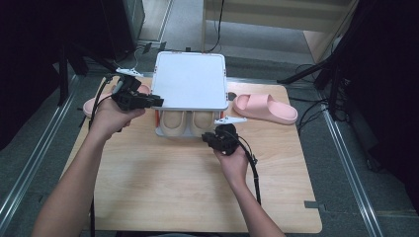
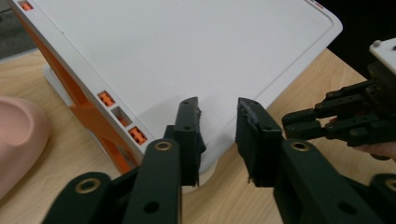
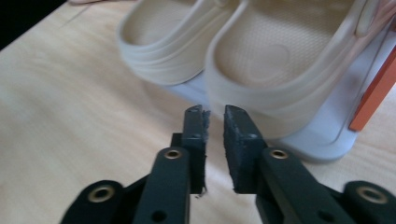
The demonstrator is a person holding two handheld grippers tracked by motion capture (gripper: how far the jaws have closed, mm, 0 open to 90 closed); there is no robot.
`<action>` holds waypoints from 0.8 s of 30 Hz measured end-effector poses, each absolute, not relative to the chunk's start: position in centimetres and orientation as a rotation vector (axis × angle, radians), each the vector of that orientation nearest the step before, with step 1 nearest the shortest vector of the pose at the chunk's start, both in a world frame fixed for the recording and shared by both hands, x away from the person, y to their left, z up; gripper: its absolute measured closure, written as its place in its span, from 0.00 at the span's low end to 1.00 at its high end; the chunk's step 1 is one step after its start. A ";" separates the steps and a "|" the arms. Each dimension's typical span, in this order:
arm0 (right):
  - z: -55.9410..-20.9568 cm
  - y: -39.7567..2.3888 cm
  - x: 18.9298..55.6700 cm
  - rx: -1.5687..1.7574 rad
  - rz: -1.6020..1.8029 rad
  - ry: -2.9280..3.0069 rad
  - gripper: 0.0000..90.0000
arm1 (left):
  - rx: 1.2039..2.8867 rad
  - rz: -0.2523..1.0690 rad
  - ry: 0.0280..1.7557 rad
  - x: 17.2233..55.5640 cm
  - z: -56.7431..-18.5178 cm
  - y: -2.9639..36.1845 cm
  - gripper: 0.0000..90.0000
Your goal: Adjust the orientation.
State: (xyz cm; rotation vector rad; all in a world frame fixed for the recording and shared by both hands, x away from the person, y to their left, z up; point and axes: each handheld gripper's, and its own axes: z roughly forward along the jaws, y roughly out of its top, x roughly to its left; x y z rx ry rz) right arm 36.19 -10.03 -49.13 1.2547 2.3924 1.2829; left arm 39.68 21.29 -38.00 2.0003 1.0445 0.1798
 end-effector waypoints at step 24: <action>-46.8 -16.3 30.6 1.056 1.417 2.427 0.53 | 1.997 0.232 1.068 36.7 -36.9 24.4 0.43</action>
